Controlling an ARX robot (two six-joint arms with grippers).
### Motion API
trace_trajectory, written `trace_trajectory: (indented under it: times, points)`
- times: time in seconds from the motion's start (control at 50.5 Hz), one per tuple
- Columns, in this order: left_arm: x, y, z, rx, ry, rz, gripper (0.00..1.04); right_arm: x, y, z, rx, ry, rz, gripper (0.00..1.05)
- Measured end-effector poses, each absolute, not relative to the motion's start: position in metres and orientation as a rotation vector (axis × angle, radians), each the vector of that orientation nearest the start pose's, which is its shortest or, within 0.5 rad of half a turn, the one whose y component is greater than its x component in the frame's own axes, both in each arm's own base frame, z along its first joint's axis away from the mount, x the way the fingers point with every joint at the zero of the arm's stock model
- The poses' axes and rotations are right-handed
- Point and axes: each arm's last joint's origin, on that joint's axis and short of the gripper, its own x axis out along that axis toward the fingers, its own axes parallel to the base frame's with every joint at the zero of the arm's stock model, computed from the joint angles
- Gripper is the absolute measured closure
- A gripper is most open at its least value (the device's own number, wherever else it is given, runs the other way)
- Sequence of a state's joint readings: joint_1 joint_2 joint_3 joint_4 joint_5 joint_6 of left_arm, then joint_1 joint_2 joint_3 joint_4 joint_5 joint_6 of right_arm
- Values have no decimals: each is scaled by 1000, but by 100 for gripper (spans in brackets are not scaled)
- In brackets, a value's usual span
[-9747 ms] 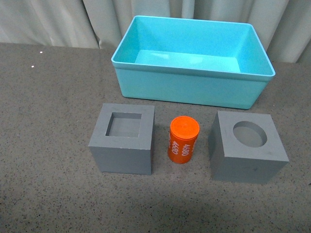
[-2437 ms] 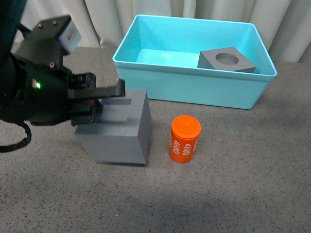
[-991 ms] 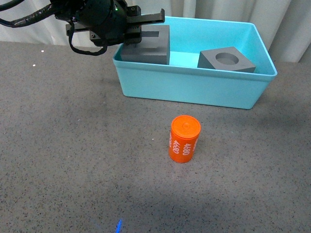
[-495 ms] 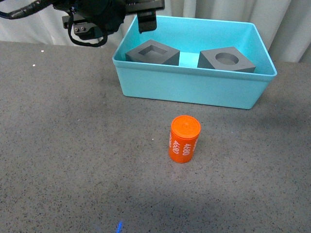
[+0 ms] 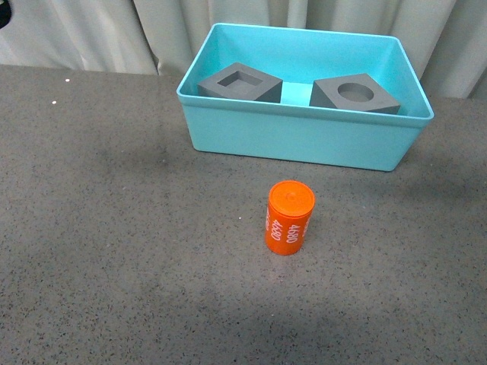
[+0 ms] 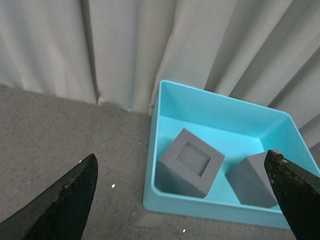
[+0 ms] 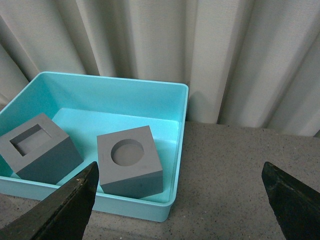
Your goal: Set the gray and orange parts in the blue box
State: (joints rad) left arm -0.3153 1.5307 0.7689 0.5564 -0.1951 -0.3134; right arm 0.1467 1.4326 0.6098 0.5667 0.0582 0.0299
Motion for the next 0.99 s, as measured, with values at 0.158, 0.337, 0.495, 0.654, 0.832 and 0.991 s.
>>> trace_trajectory:
  times: [0.158, 0.337, 0.495, 0.654, 0.832, 0.991]
  points:
    - [277, -75, 209, -255, 234, -41, 7, 285, 40, 202, 4, 256, 84, 10]
    - [243, -51, 194, -240, 275, 97, 7, 285, 40, 202, 4, 256, 84, 10]
    - [217, -33, 198, -279, 237, 138, 7, 285, 40, 202, 4, 256, 85, 10]
    - [213, -27, 194, -272, 228, 136, 9, 285, 40, 202, 3, 256, 83, 10]
    - [190, -18, 186, -61, 10, -7, 47, 285, 41, 201, 3, 258, 87, 10]
    - [175, -13, 180, -25, 7, -2, 72, 285, 41, 201, 3, 257, 85, 10]
